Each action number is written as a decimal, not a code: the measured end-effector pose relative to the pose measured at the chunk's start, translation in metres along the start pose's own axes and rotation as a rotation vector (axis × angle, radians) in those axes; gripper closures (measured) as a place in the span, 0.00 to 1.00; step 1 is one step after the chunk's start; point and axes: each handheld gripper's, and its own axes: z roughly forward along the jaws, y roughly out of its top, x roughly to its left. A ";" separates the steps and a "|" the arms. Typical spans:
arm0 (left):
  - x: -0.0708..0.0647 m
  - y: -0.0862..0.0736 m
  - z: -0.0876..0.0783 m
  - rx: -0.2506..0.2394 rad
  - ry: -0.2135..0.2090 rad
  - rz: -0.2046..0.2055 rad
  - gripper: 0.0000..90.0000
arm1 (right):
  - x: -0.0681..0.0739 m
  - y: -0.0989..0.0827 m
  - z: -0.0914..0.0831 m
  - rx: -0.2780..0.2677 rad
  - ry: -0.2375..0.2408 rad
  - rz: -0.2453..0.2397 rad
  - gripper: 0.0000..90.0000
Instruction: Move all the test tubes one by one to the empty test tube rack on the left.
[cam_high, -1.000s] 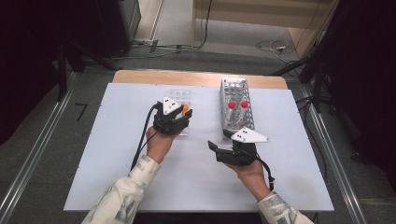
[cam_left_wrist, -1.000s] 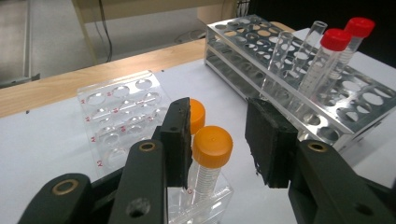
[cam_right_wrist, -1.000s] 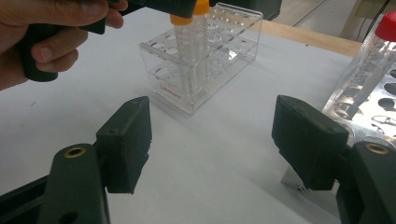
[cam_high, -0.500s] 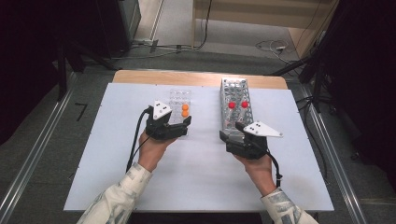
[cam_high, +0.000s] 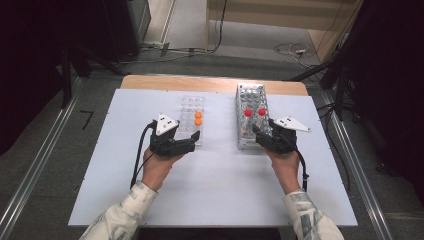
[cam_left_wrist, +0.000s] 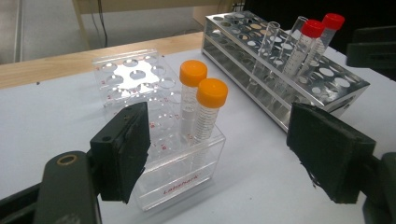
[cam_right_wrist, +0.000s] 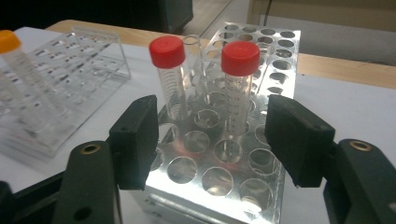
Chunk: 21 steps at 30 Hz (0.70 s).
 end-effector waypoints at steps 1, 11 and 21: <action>-0.001 0.000 0.000 0.002 -0.001 0.005 0.24 | 0.000 -0.001 0.004 0.002 -0.004 0.001 0.40; -0.001 -0.002 0.002 0.018 0.009 0.009 0.19 | -0.010 -0.006 0.027 0.011 -0.044 0.025 0.52; -0.001 -0.003 0.002 0.021 0.010 0.007 0.19 | -0.006 -0.008 0.036 0.000 -0.068 -0.007 0.67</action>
